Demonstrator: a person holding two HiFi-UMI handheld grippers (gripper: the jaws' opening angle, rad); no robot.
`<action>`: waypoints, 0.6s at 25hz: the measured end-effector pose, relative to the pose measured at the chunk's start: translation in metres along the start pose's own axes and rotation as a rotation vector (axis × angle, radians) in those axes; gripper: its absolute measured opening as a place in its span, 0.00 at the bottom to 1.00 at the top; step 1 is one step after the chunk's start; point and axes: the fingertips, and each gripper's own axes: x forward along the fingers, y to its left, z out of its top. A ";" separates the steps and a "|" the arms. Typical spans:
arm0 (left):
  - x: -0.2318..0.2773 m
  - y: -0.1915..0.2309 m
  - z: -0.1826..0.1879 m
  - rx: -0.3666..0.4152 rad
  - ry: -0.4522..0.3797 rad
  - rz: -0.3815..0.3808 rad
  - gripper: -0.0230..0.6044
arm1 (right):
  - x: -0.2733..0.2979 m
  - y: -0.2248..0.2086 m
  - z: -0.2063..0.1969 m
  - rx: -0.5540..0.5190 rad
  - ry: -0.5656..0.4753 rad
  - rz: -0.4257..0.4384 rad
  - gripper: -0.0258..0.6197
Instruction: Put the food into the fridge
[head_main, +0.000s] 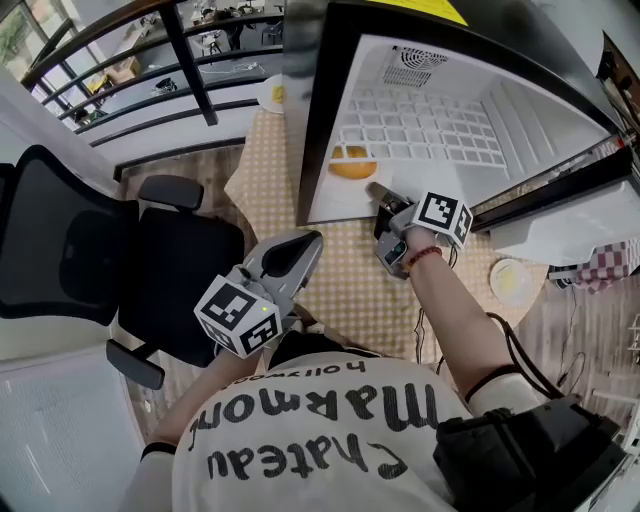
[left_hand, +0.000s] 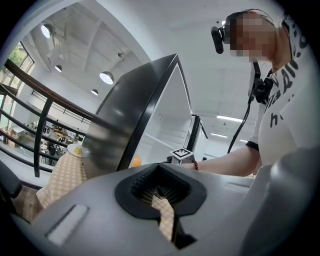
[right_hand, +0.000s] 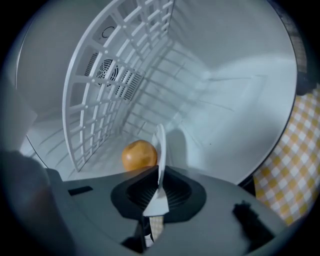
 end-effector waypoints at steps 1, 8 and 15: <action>0.000 -0.001 0.000 0.002 -0.001 0.001 0.04 | 0.000 0.000 0.002 -0.007 0.003 -0.006 0.08; 0.001 0.001 0.006 0.017 -0.012 0.007 0.04 | 0.007 -0.001 0.013 -0.144 0.033 -0.092 0.09; -0.003 0.000 0.007 0.012 -0.015 0.018 0.04 | 0.011 -0.005 0.016 -0.228 0.049 -0.152 0.12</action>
